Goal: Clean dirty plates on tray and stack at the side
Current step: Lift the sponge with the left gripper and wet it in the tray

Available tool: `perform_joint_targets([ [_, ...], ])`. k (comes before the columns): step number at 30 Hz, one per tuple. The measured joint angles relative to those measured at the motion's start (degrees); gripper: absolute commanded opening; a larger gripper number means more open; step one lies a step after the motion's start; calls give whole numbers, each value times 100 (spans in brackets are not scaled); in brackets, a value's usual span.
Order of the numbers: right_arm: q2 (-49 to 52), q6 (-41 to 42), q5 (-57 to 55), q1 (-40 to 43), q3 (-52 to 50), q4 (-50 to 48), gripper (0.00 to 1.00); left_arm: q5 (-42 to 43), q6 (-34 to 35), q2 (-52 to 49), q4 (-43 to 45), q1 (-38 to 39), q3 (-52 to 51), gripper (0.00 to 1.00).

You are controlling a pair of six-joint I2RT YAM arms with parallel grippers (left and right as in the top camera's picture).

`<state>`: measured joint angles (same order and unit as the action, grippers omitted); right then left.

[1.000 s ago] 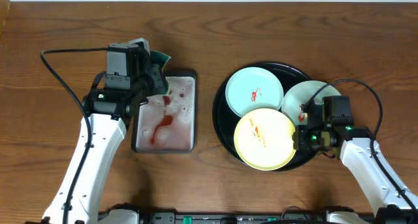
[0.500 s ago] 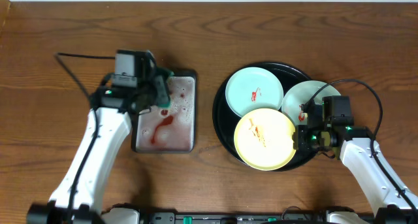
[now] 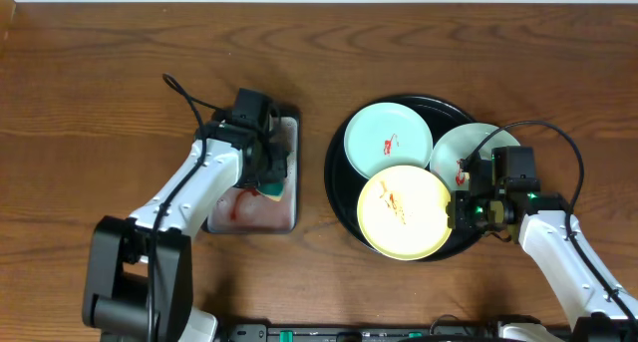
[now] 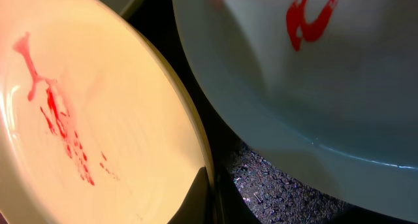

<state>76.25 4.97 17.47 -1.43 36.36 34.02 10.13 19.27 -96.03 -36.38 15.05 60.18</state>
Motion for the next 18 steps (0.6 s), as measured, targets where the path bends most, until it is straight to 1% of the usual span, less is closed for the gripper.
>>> perform_joint_targets([
  [11, 0, 0, 0, 0, -2, 0, 1, -44, 243, -111, 210, 352, 0, 7],
  [18, 0, 0, 0, 0, -2, -2, 1, -42, 437, -111, 313, 389, 0, 7],
])
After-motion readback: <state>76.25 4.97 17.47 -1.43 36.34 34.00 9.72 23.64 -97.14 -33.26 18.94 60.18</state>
